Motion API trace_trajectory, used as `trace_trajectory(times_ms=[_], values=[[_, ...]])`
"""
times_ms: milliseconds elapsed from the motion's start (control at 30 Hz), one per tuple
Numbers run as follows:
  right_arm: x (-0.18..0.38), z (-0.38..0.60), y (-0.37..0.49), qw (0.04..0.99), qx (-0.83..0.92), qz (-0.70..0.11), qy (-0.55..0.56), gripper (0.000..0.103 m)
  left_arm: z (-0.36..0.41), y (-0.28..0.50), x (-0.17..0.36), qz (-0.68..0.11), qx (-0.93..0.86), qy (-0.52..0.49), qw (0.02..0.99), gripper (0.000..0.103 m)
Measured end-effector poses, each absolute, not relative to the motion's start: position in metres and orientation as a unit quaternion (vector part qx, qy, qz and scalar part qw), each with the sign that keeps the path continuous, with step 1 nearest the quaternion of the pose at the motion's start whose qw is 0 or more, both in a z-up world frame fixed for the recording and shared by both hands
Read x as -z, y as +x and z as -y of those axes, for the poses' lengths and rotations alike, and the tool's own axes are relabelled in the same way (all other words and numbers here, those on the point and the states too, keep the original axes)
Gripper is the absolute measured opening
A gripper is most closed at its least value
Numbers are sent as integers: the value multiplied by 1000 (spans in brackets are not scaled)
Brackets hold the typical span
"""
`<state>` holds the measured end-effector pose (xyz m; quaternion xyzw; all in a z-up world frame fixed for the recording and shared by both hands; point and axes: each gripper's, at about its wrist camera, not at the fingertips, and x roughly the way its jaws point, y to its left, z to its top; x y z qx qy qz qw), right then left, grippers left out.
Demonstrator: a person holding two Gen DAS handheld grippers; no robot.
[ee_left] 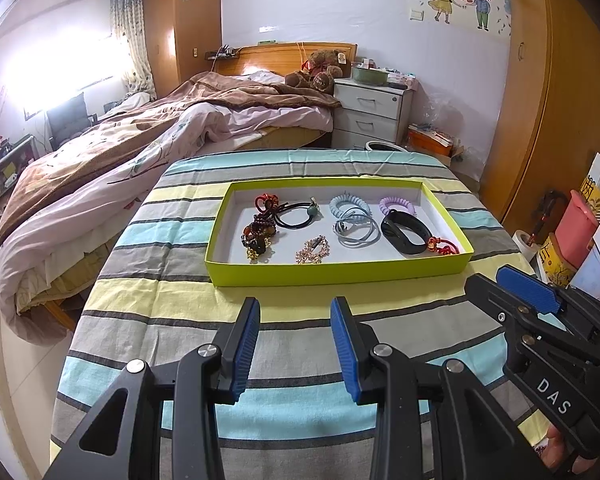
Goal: Organize jewelry
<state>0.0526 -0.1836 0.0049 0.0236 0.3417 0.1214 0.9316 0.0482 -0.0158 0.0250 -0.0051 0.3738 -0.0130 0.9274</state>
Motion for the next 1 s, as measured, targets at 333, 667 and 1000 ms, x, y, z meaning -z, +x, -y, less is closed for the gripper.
trace_trajectory(times_ms=[333, 667, 1000], values=[[-4, 184, 53, 931, -121, -343, 24, 39, 15, 48, -24, -373, 13, -4, 928, 36], [-3, 184, 52, 931, -121, -342, 25, 39, 15, 47, -25, -373, 11, -4, 928, 36], [-2, 185, 51, 931, -120, -343, 26, 39, 18, 47, -27, -374, 14, -5, 927, 36]])
